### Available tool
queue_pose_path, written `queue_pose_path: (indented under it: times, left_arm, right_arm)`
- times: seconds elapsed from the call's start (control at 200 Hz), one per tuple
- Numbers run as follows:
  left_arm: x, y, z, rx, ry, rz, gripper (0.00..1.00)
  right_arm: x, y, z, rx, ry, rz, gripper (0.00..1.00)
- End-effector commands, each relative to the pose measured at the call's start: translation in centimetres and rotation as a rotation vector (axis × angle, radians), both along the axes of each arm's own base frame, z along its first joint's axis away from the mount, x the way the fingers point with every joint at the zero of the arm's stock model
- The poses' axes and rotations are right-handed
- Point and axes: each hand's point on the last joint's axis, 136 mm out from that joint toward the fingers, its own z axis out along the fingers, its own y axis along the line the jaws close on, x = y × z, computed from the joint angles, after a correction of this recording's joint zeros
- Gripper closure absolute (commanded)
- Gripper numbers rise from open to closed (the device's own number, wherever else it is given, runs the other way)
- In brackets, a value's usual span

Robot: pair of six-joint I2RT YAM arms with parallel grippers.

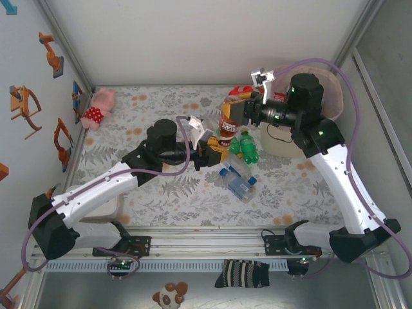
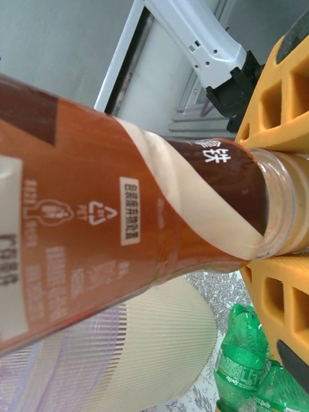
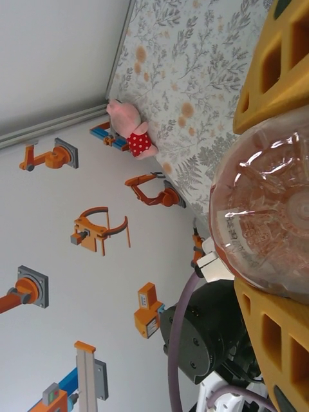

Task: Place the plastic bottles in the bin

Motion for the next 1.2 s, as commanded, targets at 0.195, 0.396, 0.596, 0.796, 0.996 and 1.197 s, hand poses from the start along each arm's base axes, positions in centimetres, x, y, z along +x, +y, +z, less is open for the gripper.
queue_pose_path:
  times: [0.195, 0.396, 0.596, 0.796, 0.996, 1.197]
  left_arm:
    - [0.3, 1.2, 2.4, -0.06, -0.084, 0.063, 0.46]
    - [0.5, 1.7, 2.1, -0.055, -0.086, 0.09, 0.38]
    - [0.6, 1.9, 1.9, -0.045, -0.083, 0.097, 0.38]
    - [0.9, 2.0, 1.7, -0.041, -0.082, 0.11, 0.38]
    - [1.4, 1.9, 1.4, -0.034, -0.073, 0.117, 0.38]
    - [2.1, 1.5, 1.1, -0.038, -0.052, 0.122, 0.38]
  right_arm:
    - [1.7, -1.2, 0.3, -0.055, -0.037, -0.139, 0.54]
    - [4.5, -4.3, 1.7, -0.088, -0.085, -0.316, 0.54]
    - [8.6, -10.6, 4.2, -0.09, -0.122, -0.556, 0.54]
    - [12.9, -18.9, 6.5, -0.078, -0.161, -0.873, 0.54]
    - [16.3, -26.2, 6.7, -0.071, -0.239, -1.157, 0.55]
    - [19.1, -31.7, 5.0, 0.044, -0.256, -1.332, 0.57]
